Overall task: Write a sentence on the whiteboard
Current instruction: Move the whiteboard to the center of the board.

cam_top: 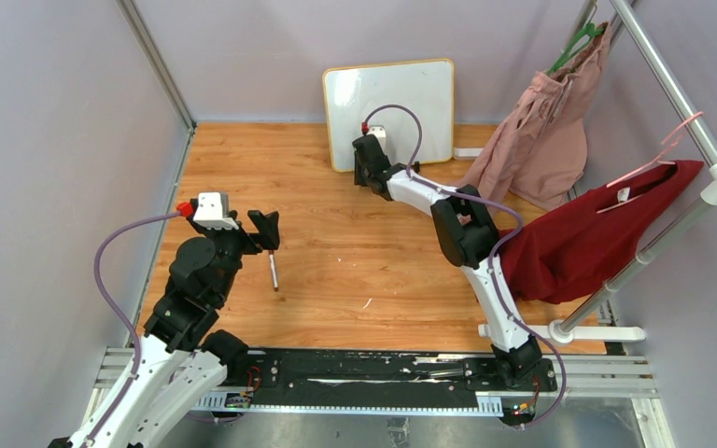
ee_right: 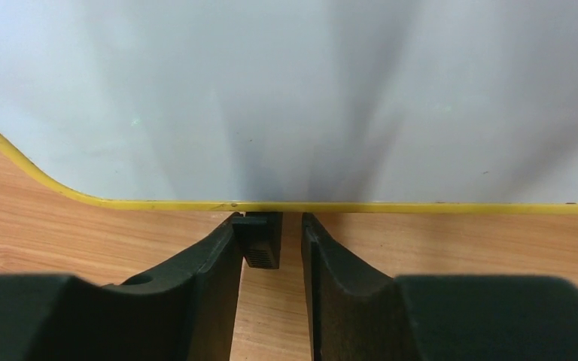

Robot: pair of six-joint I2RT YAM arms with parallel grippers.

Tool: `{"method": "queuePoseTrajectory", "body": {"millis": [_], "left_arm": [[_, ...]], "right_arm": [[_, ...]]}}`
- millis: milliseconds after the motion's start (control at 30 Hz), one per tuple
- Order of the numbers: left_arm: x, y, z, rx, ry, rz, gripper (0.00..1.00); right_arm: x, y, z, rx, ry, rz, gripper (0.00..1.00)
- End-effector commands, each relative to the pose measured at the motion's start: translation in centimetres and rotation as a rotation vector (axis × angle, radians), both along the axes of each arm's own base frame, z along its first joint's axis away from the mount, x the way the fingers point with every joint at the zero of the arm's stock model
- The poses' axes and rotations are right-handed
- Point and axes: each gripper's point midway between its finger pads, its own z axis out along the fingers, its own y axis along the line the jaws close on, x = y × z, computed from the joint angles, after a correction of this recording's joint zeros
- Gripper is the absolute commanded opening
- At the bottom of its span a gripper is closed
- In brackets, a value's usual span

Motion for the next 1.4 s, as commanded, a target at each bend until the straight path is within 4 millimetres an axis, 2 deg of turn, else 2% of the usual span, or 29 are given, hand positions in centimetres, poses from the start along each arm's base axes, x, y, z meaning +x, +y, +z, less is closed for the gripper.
{"method": "queuePoseTrajectory", "body": {"millis": [0, 67, 200, 500, 767, 1000, 1367], "left_arm": [[0.0, 0.0, 0.6, 0.001, -0.029, -0.001, 1.0], [0.0, 0.0, 0.6, 0.0, -0.031, 0.0, 1.0], [-0.1, 0.0, 0.8, -0.002, -0.035, -0.002, 1.0], [-0.1, 0.0, 0.7, 0.0, -0.034, -0.001, 1.0], [-0.2, 0.0, 0.8, -0.004, -0.037, -0.004, 1.0], [-0.2, -0.2, 0.8, -0.004, -0.038, -0.012, 1.0], [-0.2, -0.4, 0.6, -0.004, -0.032, -0.022, 1.0]], "right_arm": [[0.2, -1.1, -1.3, -0.024, 0.034, -0.035, 0.35], [0.2, -1.2, -1.4, -0.028, 0.037, -0.035, 0.26], [-0.2, -1.3, -1.3, -0.036, 0.039, -0.031, 0.19], [-1.6, -1.4, -1.1, -0.053, 0.046, -0.027, 0.08], [-3.9, -1.0, -0.9, -0.069, 0.054, -0.017, 0.0], [-6.9, -0.5, -1.4, -0.063, 0.083, -0.017, 0.0], [-13.5, 2.7, -2.9, -0.078, 0.147, -0.028, 0.0]]}}
